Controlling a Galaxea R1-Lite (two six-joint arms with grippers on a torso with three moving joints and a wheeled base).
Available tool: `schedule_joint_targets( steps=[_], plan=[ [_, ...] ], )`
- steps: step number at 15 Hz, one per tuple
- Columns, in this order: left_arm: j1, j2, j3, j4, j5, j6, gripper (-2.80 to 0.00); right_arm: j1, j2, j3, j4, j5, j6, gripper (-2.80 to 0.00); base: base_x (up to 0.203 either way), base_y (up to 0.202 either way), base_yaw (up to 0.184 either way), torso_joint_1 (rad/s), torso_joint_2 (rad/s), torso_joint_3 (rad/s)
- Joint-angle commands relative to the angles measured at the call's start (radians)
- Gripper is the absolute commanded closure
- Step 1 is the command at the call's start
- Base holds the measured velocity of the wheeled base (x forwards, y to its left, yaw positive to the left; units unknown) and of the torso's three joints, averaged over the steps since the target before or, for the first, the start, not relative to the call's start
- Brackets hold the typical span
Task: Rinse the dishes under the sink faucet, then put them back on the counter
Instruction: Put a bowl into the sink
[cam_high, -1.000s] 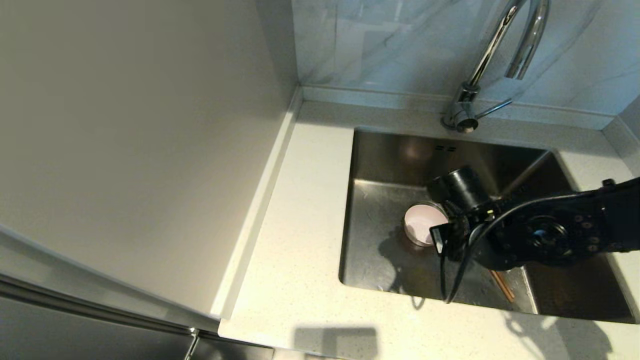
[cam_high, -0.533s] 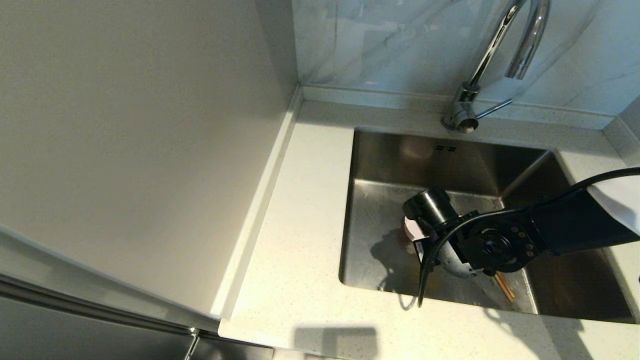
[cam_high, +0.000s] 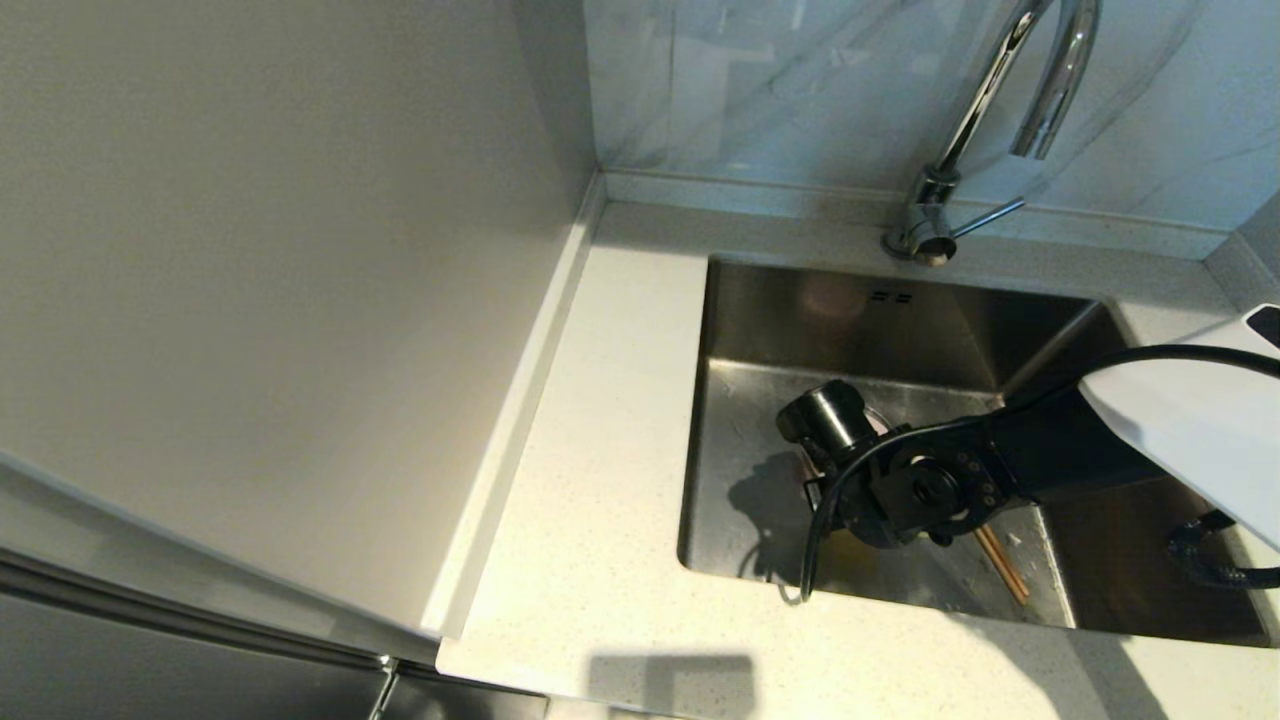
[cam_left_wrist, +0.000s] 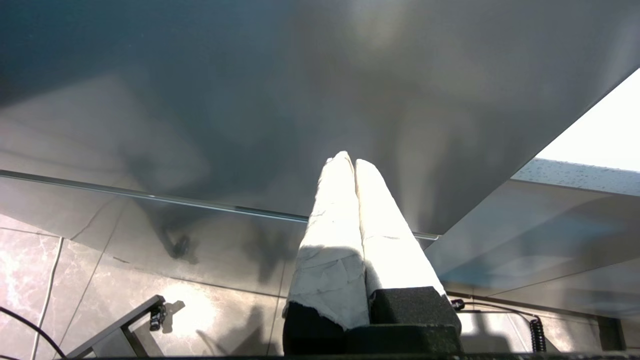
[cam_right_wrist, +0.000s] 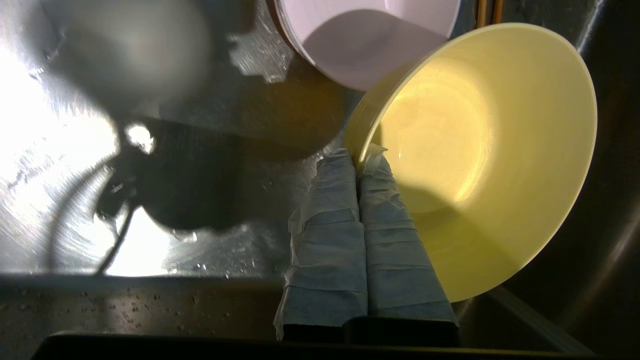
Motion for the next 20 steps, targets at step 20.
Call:
schedule_joint_targets(
  steps=[20],
  plan=[
    [0.000,-0.003,0.000,0.000,0.000,0.000,0.00,0.149,0.023,-0.114,0.014,-0.103,0.017,0.00,0.000,0.000,0.000,0.000,0.00,0.000]
  ],
)
